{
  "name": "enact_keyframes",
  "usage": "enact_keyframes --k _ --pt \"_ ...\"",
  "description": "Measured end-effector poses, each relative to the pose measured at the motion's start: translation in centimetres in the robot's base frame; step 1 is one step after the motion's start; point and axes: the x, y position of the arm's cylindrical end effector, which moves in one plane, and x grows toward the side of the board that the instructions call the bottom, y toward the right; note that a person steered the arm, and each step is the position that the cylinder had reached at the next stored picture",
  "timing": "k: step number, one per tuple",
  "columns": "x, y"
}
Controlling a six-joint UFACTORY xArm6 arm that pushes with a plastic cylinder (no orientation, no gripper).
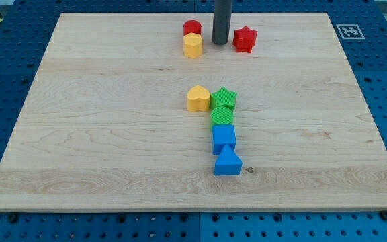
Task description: Push the yellow hexagon to the bottom right side of the red circle
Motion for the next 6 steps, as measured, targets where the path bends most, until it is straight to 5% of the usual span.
enact_keyframes --k 2,6 --pt "-0.5 -6.4" --pt "4.4 -3.1"
